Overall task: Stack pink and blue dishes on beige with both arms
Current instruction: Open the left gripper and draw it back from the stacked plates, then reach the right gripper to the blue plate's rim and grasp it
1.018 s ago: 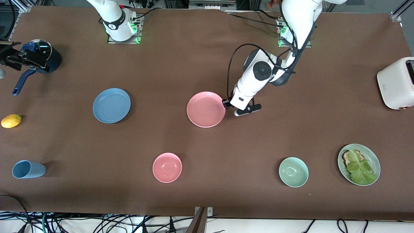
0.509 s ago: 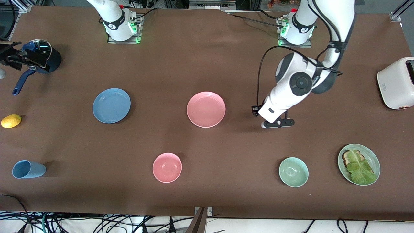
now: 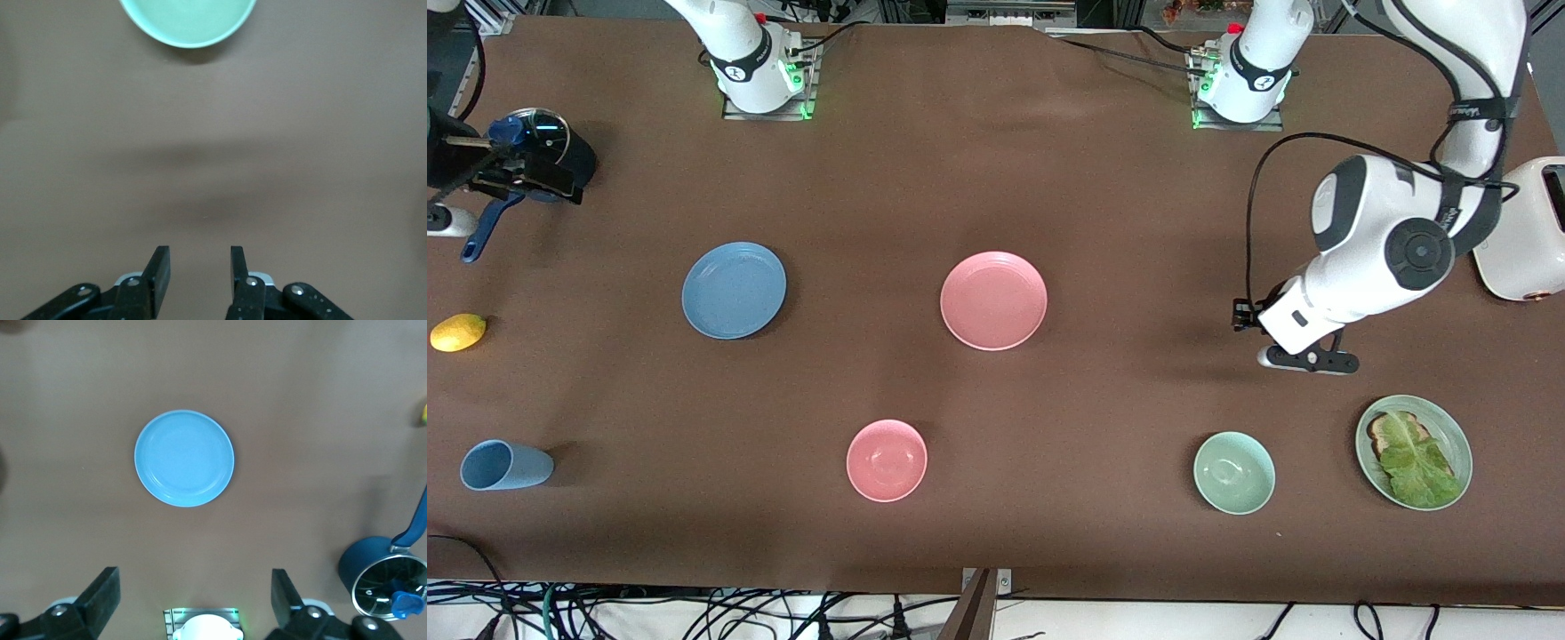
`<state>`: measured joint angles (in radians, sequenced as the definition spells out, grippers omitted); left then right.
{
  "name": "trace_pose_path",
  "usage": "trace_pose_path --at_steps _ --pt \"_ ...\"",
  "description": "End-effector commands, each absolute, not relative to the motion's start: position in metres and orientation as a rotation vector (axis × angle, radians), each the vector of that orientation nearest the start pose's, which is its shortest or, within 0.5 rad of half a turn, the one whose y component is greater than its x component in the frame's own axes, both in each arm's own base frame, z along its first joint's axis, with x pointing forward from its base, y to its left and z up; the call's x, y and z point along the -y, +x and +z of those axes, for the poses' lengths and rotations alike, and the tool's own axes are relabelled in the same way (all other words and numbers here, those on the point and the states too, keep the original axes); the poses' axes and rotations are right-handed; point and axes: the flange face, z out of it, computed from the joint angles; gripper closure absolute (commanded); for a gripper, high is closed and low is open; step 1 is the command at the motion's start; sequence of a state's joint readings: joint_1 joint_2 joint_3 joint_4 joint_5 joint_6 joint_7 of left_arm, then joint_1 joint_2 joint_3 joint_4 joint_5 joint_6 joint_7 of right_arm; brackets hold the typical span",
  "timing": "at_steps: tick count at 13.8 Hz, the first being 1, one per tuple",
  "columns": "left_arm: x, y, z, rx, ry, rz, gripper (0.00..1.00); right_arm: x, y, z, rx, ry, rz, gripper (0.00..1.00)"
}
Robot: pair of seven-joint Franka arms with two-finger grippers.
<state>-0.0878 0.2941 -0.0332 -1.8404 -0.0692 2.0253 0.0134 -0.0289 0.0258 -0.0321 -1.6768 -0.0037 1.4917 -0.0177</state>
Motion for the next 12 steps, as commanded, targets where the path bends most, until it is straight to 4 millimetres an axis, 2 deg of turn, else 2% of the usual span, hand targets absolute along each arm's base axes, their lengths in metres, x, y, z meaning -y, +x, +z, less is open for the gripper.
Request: trace_pose_path --at_steps 1,4,6,7,8,9,12 --pt "0.043 0.613 0.417 -0.208 -3.173 0.239 0.52 0.036 0.554 0.509 -0.094 -3.094 0.357 0.00" --pt "0.027 0.607 0.472 -0.171 -3.162 0.252 0.45 0.054 0.552 0.436 -0.214 -2.993 0.328 0.00" --pt "0.016 0.600 0.494 -0.138 -3.165 0.223 0.35 0.059 0.547 0.389 -0.244 -2.988 0.267 0.00" --pt "0.009 0.596 0.500 -0.114 -3.167 0.225 0.20 0.059 0.544 0.368 -0.263 -2.979 0.241 0.00" --pt "0.005 0.592 0.511 -0.106 -3.167 0.208 0.00 0.060 0.544 0.352 -0.242 -2.980 0.219 0.00" --pt "-0.003 0.588 0.518 -0.084 -3.169 0.203 0.00 0.064 0.545 0.339 -0.228 -2.972 0.218 0.00" --pt "-0.003 0.576 0.538 -0.083 -3.168 0.198 0.00 0.099 0.545 0.296 -0.231 -2.873 0.211 0.00"
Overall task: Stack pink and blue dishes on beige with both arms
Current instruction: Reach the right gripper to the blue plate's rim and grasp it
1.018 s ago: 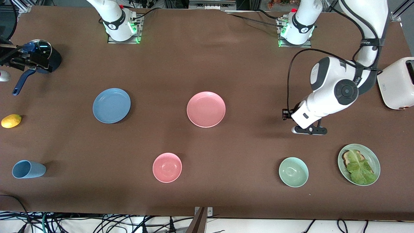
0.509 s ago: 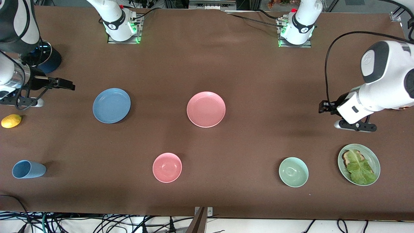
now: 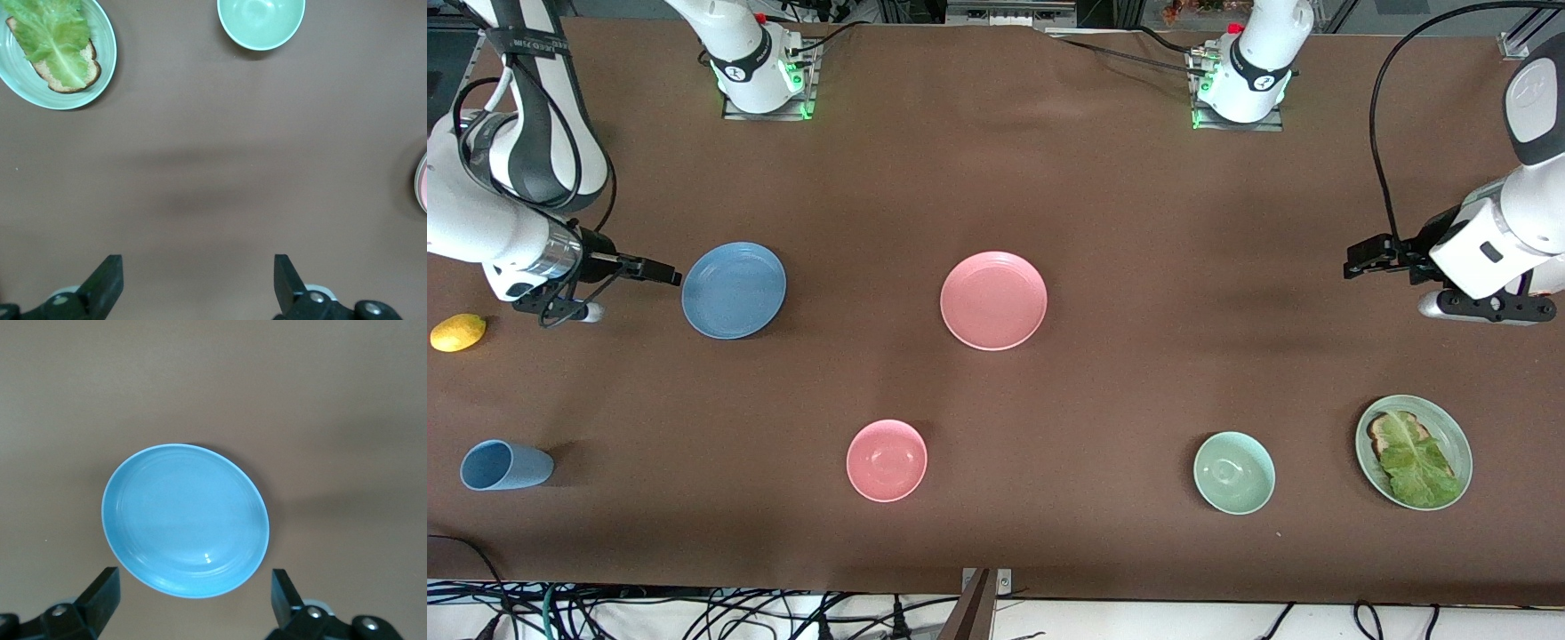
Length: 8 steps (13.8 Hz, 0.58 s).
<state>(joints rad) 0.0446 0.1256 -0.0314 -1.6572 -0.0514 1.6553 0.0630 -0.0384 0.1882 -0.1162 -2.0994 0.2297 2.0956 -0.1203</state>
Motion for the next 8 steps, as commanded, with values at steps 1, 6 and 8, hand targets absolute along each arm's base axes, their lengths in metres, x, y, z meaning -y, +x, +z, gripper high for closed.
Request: trace_pose_path --at_steps 1,6,8 --pt "-0.002 0.573 0.545 -0.089 -3.165 0.186 0.00 0.112 0.543 0.280 -0.216 -2.841 0.203 0.00" --pt "0.001 0.577 0.575 -0.141 -3.088 0.095 0.00 0.140 0.533 0.206 -0.206 -2.717 0.168 0.01" --pt "-0.002 0.572 0.574 -0.122 -3.088 0.156 0.00 0.140 0.529 0.177 -0.192 -2.660 0.135 0.06"
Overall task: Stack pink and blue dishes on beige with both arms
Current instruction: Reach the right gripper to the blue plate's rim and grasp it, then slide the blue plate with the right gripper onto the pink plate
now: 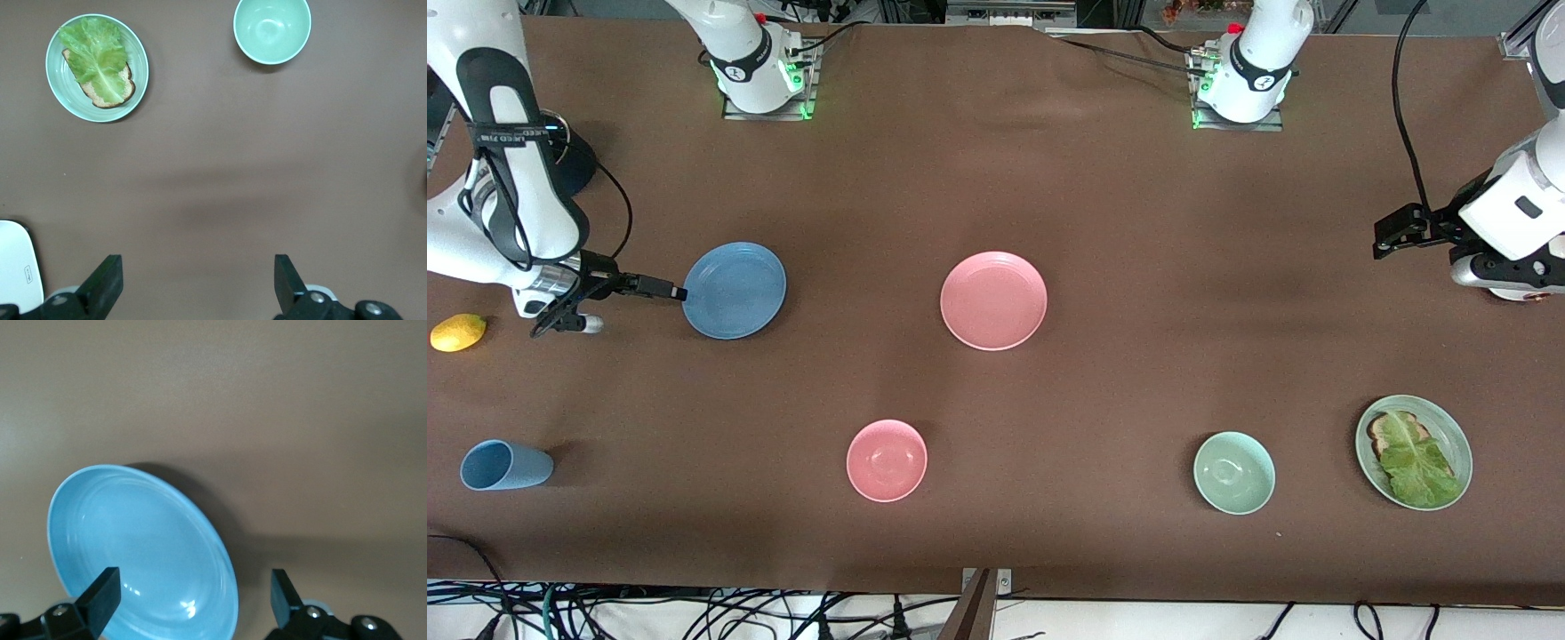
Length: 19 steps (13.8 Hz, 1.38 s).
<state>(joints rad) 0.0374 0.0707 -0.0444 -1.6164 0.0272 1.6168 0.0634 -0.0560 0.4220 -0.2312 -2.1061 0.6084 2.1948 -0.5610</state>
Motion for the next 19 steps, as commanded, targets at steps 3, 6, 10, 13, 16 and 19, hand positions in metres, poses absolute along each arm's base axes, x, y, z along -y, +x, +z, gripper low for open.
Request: trace_pose_path --at_steps 3,6,10,13,16,19 --pt "0.013 0.562 0.568 -0.128 -3.077 0.280 0.00 0.149 0.521 0.152 -0.119 -2.630 0.115 0.38" --pt "0.024 0.562 0.568 -0.008 -3.072 0.275 0.00 0.147 0.523 0.155 -0.106 -2.625 0.113 1.00" --pt "0.019 0.562 0.570 -0.047 -3.081 0.268 0.00 0.146 0.528 0.159 -0.098 -2.626 0.105 1.00" --pt "0.012 0.562 0.571 -0.196 -3.082 0.275 0.00 0.142 0.538 0.172 -0.080 -2.602 0.108 1.00" --pt "0.010 0.561 0.570 -0.178 -3.084 0.280 0.00 0.124 0.561 0.209 -0.062 -2.612 0.157 1.00" --pt "0.009 0.562 0.566 -0.177 -3.084 0.308 0.00 0.060 0.583 0.261 -0.103 -2.705 0.195 1.00"
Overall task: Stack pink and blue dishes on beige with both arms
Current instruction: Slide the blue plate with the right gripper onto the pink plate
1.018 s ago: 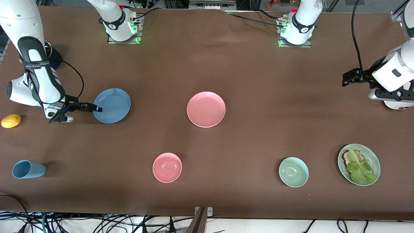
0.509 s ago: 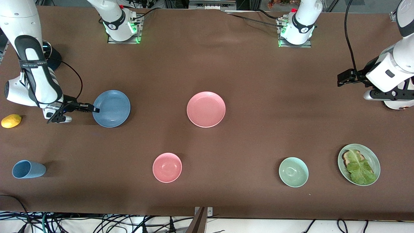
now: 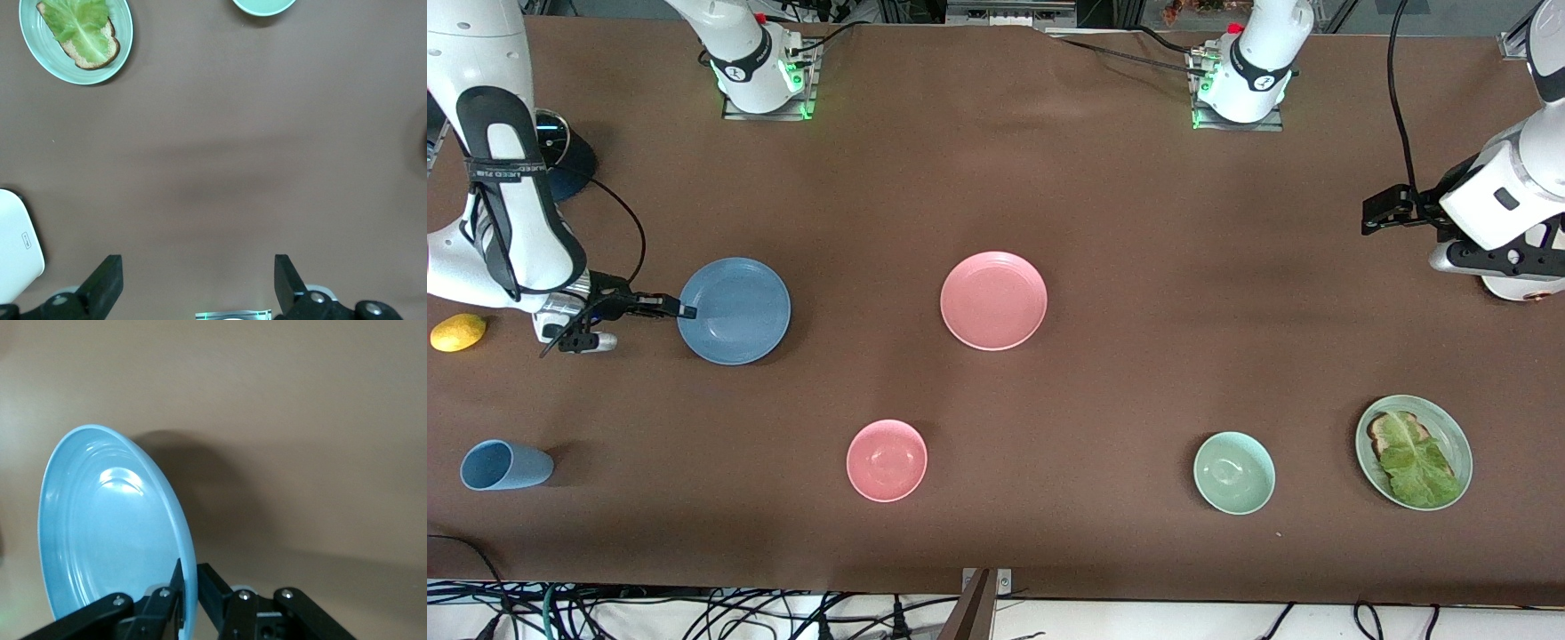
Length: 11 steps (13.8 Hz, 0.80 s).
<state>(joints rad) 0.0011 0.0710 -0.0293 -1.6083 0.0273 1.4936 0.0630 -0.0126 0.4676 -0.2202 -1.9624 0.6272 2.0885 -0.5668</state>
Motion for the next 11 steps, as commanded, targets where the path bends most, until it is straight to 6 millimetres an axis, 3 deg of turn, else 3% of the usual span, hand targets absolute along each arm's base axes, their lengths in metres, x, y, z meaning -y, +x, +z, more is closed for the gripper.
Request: trace_pose_path --at_steps 1,7,11 --pt "0.009 0.562 0.566 -0.175 -3.084 0.308 0.00 0.034 0.588 0.276 -0.120 -2.727 0.203 1.00" --pt "0.009 0.562 0.564 -0.180 -3.084 0.313 0.00 -0.122 0.579 0.322 -0.304 -2.756 0.272 1.00" --pt "0.004 0.562 0.564 -0.175 -3.085 0.314 0.00 -0.228 0.562 0.337 -0.263 -2.780 0.125 1.00"
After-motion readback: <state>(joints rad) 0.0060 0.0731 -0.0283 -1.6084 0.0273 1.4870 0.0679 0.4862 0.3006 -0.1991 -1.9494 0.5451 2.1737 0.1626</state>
